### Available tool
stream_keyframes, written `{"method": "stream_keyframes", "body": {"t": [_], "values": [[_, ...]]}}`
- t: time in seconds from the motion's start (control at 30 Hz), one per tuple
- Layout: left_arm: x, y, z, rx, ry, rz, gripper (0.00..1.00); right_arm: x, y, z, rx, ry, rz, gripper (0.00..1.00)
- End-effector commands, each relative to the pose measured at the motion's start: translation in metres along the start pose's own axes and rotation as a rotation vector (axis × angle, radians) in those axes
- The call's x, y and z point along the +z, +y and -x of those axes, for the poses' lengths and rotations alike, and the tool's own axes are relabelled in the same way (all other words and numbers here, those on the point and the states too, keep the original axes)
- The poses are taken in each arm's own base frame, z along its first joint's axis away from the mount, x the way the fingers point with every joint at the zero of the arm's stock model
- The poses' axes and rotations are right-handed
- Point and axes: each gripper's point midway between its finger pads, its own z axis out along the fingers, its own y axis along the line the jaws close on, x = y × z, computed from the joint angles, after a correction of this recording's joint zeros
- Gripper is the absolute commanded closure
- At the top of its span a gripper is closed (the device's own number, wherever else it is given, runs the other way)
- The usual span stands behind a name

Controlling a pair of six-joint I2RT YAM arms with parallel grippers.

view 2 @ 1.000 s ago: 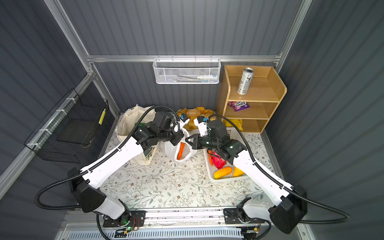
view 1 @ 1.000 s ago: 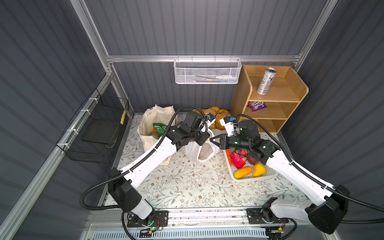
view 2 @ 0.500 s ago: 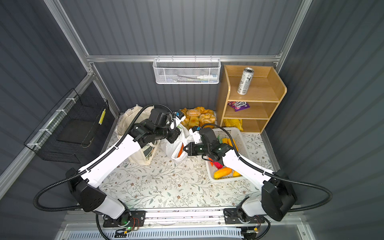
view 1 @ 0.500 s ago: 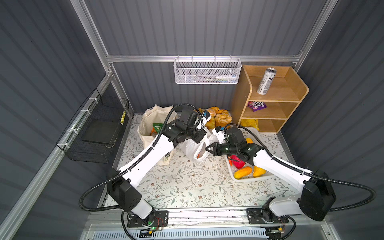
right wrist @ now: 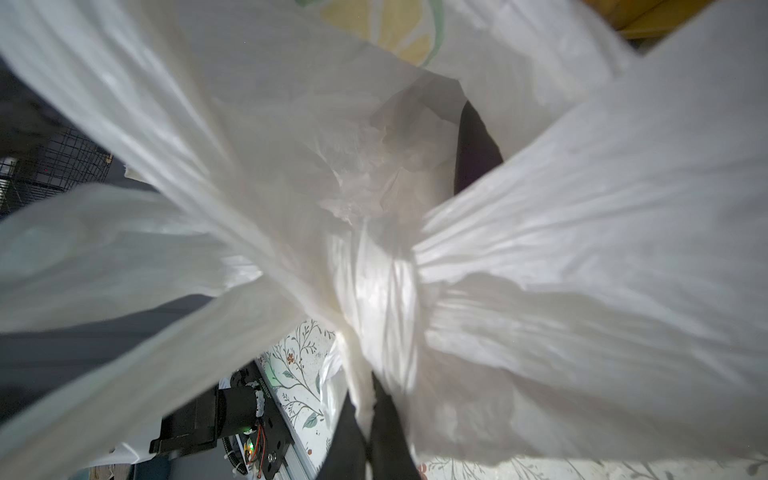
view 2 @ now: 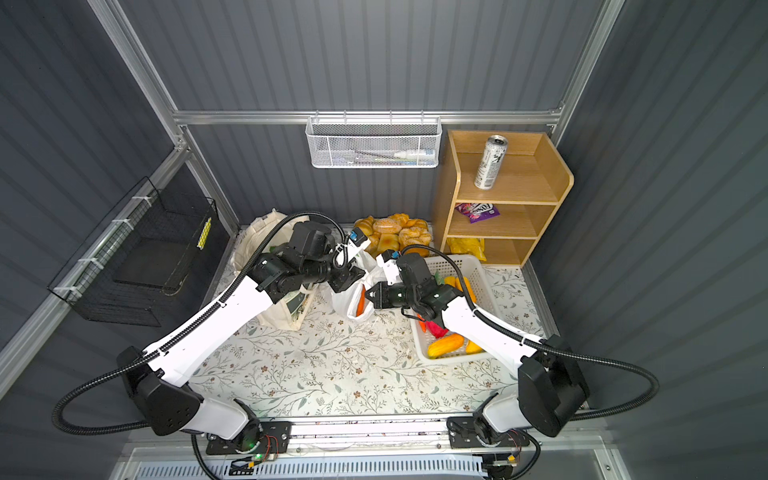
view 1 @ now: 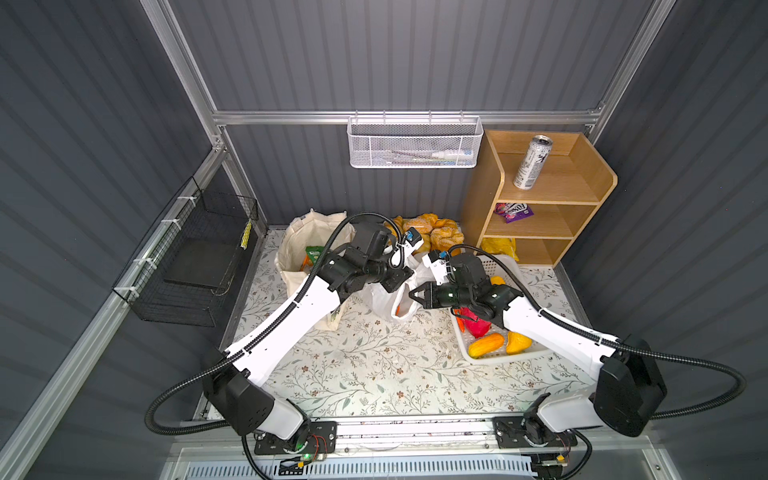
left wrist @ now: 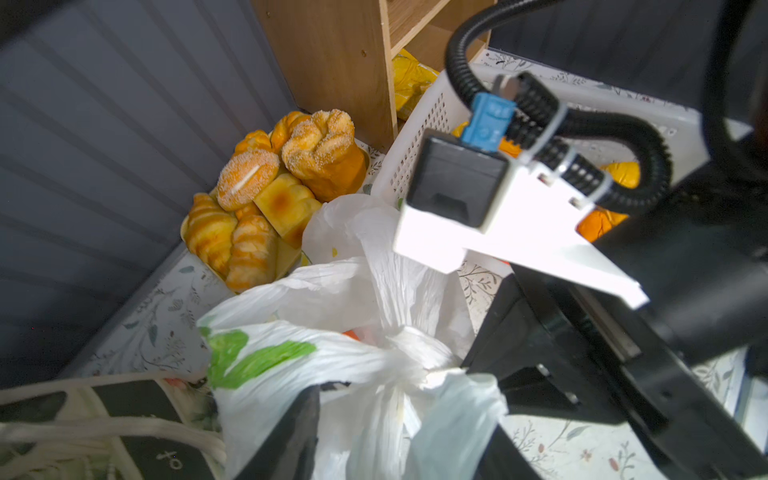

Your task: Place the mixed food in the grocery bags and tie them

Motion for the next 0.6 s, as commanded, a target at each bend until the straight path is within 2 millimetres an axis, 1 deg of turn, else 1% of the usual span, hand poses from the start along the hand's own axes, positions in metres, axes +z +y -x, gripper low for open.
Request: {"method": "stream_keyframes", "body": {"t": [0.0,0.07,0.17,0.2,0.3,0.37,0.43,0.47,0.57], "values": [[-0.025,0.002,0.007,0.093,-0.024,0.002,0.39,0.000,0.004,0.010,-0.001,-0.021,0.006,1.00],[-0.027,0.010,0.005,0.095,0.006,0.036,0.35,0.001,0.003,0.009,-0.002,-0.019,0.006,1.00],[-0.029,0.024,0.000,0.096,0.070,0.099,0.35,0.002,0.003,0.009,0.000,-0.018,0.006,1.00],[-0.030,0.024,0.001,0.107,0.071,0.097,0.35,0.002,0.003,0.009,0.000,-0.016,0.006,1.00],[-0.034,0.013,0.015,0.138,0.007,0.037,0.33,0.002,0.003,0.010,0.000,-0.019,0.007,1.00],[-0.031,0.005,0.018,0.164,0.011,-0.021,0.33,0.003,0.002,0.010,0.002,-0.018,0.007,1.00],[-0.025,-0.002,0.015,0.186,0.037,-0.073,0.33,0.003,0.001,0.009,0.002,-0.016,0.005,1.00],[-0.020,-0.006,0.009,0.206,0.058,-0.093,0.33,0.005,-0.001,0.008,0.005,-0.014,0.002,1.00],[-0.013,-0.015,-0.001,0.282,0.085,-0.113,0.31,0.004,-0.003,0.007,0.008,-0.015,-0.003,1.00]]}}
